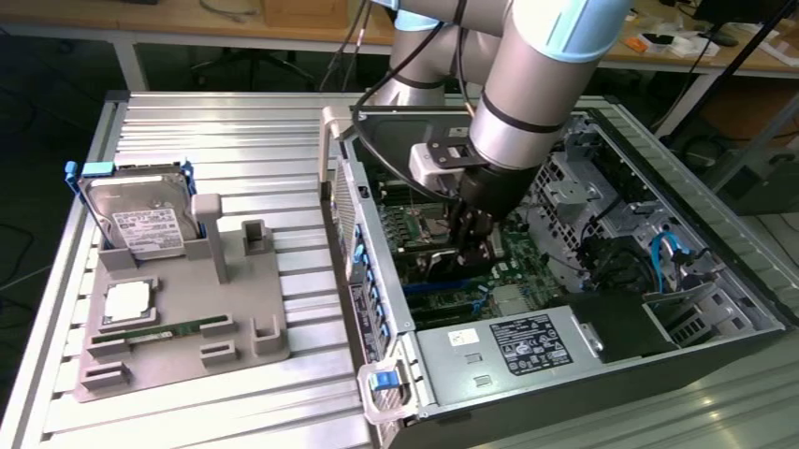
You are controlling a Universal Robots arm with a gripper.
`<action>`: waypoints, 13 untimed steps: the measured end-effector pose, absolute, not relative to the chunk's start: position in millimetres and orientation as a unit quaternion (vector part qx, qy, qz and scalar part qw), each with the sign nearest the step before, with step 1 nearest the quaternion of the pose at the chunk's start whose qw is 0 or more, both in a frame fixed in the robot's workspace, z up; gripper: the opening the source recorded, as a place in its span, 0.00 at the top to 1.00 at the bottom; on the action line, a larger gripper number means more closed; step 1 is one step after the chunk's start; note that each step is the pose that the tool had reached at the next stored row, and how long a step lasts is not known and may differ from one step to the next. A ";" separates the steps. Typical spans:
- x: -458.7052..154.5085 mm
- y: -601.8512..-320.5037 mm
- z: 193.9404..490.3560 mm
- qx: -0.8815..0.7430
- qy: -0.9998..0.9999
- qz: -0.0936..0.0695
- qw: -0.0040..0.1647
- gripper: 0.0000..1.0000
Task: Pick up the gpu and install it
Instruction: 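Insert the gpu into the slot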
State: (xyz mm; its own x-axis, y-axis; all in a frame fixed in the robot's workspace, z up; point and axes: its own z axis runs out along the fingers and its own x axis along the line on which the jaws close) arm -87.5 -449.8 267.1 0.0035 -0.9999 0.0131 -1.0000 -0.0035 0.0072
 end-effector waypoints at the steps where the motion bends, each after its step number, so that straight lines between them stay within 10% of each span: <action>1: -87.6 -449.7 266.2 0.708 -0.706 0.002 0.007 0.73; 13: -89.5 -449.8 260.5 0.707 -0.707 0.002 0.007 0.73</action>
State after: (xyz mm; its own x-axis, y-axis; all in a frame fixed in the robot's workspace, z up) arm -89.5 -449.8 260.5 0.0009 -0.9999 0.0130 -1.0000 -0.0008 0.0072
